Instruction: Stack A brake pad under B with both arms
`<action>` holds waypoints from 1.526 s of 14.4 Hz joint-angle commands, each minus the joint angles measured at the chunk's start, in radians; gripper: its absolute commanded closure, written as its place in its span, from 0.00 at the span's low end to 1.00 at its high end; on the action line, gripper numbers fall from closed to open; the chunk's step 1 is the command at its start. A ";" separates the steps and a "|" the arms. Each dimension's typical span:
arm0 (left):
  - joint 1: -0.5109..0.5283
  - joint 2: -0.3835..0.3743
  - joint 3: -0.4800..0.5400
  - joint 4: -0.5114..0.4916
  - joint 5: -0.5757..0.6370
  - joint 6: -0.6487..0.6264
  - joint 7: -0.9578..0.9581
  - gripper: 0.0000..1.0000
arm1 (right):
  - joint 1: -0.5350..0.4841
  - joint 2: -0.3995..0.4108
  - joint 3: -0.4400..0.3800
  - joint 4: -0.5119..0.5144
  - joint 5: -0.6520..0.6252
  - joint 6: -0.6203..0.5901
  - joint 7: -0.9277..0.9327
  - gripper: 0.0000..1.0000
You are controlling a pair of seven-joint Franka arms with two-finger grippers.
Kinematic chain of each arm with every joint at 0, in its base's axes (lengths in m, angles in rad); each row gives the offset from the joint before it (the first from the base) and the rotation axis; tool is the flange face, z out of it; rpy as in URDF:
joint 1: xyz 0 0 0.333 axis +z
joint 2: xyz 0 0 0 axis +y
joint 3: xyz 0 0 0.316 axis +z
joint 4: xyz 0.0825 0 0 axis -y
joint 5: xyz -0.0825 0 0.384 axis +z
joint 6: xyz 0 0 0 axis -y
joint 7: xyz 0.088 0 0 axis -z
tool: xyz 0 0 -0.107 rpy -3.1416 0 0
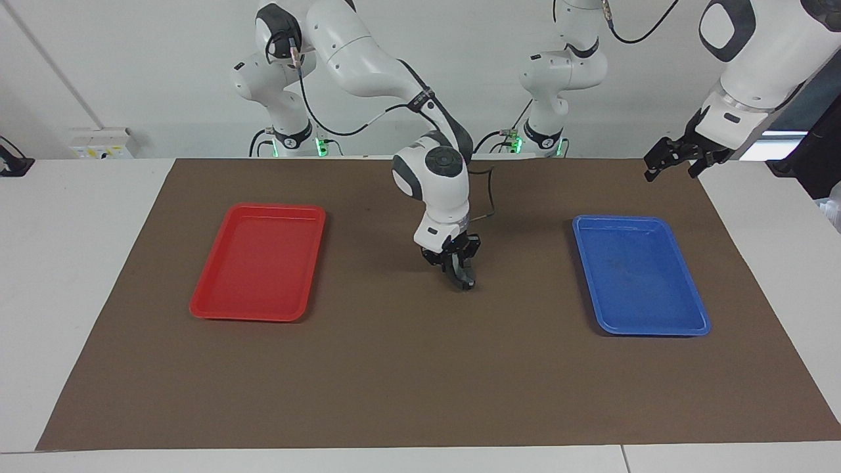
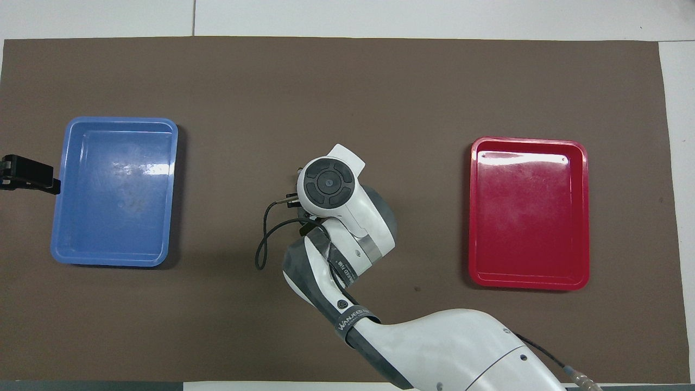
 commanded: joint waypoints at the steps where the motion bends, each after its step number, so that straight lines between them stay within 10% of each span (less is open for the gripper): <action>1: -0.003 -0.018 -0.010 -0.030 0.008 0.006 -0.034 0.01 | -0.003 -0.029 0.008 -0.051 0.003 0.045 -0.021 0.99; 13: 0.012 -0.024 -0.006 -0.038 0.006 0.023 -0.028 0.01 | 0.005 -0.036 0.008 -0.065 0.005 0.068 -0.011 0.91; 15: 0.014 -0.024 -0.006 -0.038 0.006 0.023 -0.028 0.01 | 0.005 -0.034 0.008 -0.064 0.008 0.068 -0.010 0.64; 17: 0.012 -0.024 -0.007 -0.038 0.006 0.023 -0.028 0.01 | 0.008 -0.036 0.008 -0.061 0.003 0.068 -0.007 0.00; 22: 0.012 -0.024 -0.007 -0.038 0.006 0.023 -0.028 0.01 | -0.003 -0.034 -0.001 0.025 -0.001 -0.005 -0.005 0.00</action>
